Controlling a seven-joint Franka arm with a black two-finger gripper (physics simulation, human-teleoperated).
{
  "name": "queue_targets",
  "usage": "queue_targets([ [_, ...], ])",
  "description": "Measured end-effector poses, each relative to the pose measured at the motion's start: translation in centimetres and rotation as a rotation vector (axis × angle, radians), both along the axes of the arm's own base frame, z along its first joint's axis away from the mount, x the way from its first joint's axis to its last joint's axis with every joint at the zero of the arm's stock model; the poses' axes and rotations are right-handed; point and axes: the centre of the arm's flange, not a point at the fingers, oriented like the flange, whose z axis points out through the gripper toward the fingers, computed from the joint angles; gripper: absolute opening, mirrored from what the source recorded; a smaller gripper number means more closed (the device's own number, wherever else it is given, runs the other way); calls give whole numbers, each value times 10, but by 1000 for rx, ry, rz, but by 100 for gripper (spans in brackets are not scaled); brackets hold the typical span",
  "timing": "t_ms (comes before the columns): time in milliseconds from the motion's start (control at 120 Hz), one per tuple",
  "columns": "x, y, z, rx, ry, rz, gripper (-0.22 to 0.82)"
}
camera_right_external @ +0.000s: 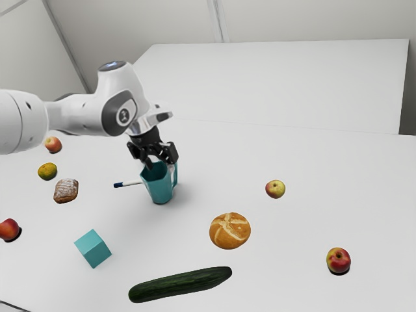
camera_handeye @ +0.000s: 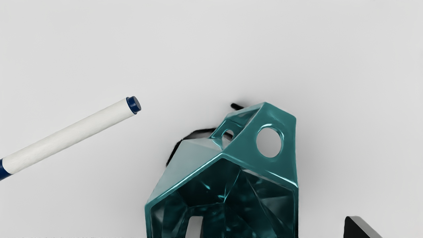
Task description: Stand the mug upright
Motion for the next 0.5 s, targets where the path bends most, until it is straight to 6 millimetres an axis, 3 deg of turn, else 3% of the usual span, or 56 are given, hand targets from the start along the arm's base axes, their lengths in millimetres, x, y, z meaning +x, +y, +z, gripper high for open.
queue_targets([
  [225,-6,-22,55,11,-81,-43,55],
  [500,6,-48,137,69,-171,-119,59],
])
